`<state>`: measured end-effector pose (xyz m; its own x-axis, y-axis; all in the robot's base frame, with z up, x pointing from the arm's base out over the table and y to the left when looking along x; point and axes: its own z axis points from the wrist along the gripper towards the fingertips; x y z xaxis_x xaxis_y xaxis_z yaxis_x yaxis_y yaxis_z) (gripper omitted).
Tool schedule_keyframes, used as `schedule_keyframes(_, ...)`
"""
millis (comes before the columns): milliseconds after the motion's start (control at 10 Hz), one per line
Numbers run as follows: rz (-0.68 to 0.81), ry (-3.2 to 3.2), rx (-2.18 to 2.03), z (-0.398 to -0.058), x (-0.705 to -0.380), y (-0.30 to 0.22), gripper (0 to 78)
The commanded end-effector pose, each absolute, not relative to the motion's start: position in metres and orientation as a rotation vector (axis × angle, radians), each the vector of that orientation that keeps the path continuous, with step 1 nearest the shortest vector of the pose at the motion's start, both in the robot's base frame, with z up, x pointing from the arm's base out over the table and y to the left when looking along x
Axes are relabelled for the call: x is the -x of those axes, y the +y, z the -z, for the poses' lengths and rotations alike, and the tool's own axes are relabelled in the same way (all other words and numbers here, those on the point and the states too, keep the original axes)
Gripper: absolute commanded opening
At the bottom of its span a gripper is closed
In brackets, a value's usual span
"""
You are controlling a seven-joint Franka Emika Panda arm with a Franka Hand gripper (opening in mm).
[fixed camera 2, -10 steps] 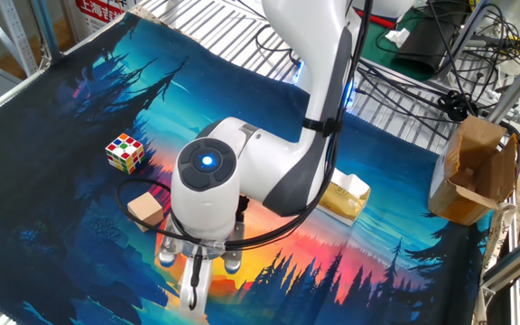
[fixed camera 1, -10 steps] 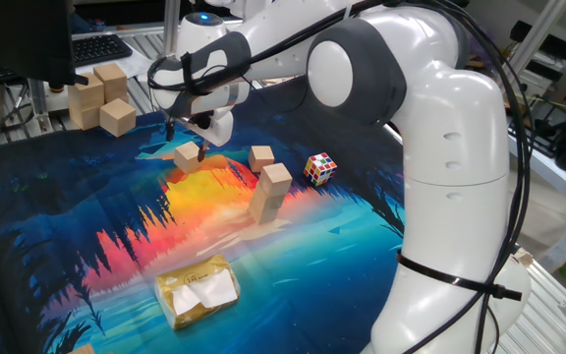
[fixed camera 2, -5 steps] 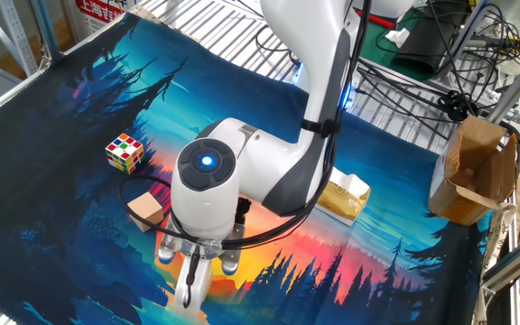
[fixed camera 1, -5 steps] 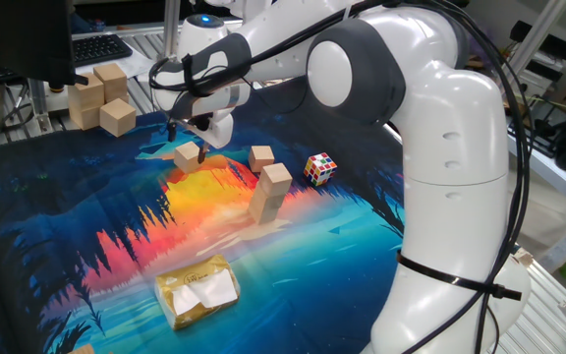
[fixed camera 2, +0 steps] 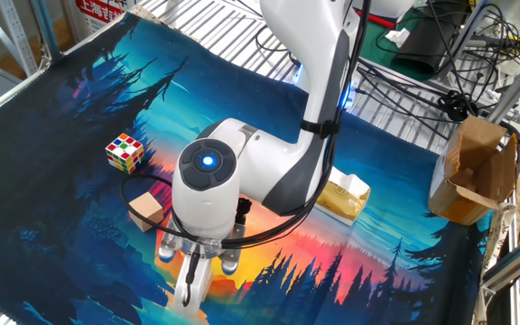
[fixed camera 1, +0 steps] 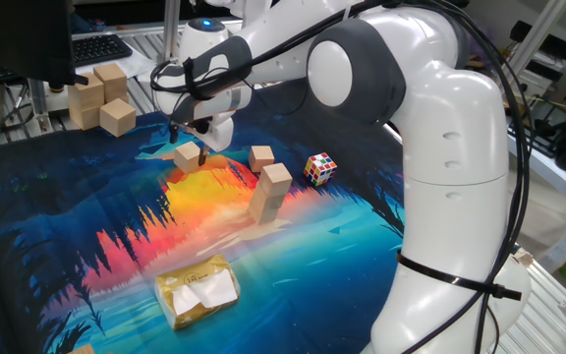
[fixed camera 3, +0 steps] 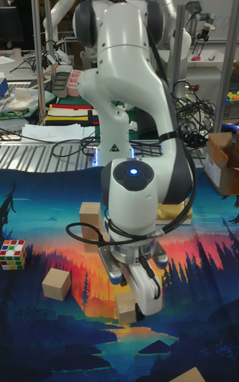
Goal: Stack the blocks in a vertical line of five
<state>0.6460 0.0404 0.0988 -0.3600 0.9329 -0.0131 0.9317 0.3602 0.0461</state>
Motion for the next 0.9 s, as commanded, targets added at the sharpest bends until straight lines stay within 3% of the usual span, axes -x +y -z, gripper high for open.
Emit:
schedule_keyframes(100, -0.043, 2.500, -1.799, -0.0974, -0.6455, 0.0379, 77.5)
schedule_keyframes(900, -0.047, 2.490, -1.809, -0.0919, -0.6412, 0.0357, 77.5)
